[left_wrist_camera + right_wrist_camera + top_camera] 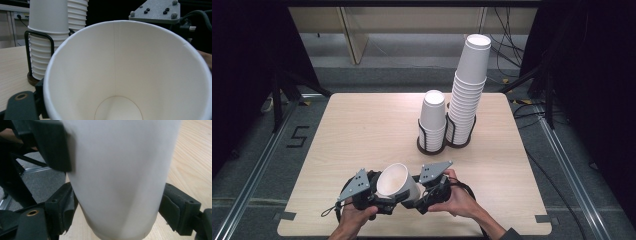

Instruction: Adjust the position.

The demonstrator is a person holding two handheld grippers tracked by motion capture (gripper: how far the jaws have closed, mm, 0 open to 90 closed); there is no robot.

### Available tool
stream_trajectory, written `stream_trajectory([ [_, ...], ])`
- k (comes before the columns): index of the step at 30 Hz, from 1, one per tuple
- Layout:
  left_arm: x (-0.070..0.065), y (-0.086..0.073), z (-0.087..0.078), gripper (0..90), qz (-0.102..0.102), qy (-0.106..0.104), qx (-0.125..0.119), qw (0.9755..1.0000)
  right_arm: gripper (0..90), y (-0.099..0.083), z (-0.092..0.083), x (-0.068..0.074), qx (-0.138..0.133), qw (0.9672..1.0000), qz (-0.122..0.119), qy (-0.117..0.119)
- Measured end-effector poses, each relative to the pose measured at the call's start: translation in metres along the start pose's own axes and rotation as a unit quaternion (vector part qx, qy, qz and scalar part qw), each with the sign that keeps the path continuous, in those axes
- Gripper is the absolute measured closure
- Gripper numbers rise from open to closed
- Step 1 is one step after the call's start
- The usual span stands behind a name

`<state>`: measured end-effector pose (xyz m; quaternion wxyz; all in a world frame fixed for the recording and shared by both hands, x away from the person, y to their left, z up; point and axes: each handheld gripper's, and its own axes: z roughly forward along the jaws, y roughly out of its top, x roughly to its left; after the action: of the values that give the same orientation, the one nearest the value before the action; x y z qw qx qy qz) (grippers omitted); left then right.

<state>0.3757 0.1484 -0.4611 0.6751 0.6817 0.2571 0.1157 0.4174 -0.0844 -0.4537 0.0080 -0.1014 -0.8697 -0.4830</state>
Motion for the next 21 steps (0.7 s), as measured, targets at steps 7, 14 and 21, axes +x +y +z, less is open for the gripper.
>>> stream_trajectory([
  [7,0.003,0.003,-0.004,14.2,0.013,0.036,0.01,0.9992,19.1,-0.007,-0.01,-0.006,0.025,0.9991,0.006,-0.034],
  [14,0.011,0.002,-0.004,14.1,0.032,0.088,0.036,0.9949,20.9,-0.019,-0.032,-0.017,0.021,0.9965,0.024,-0.078],
  [21,0.026,0.002,-0.005,14.1,0.037,0.14,0.05,0.9882,20.8,-0.03,-0.044,-0.02,0.028,0.9937,0.039,-0.102],
])
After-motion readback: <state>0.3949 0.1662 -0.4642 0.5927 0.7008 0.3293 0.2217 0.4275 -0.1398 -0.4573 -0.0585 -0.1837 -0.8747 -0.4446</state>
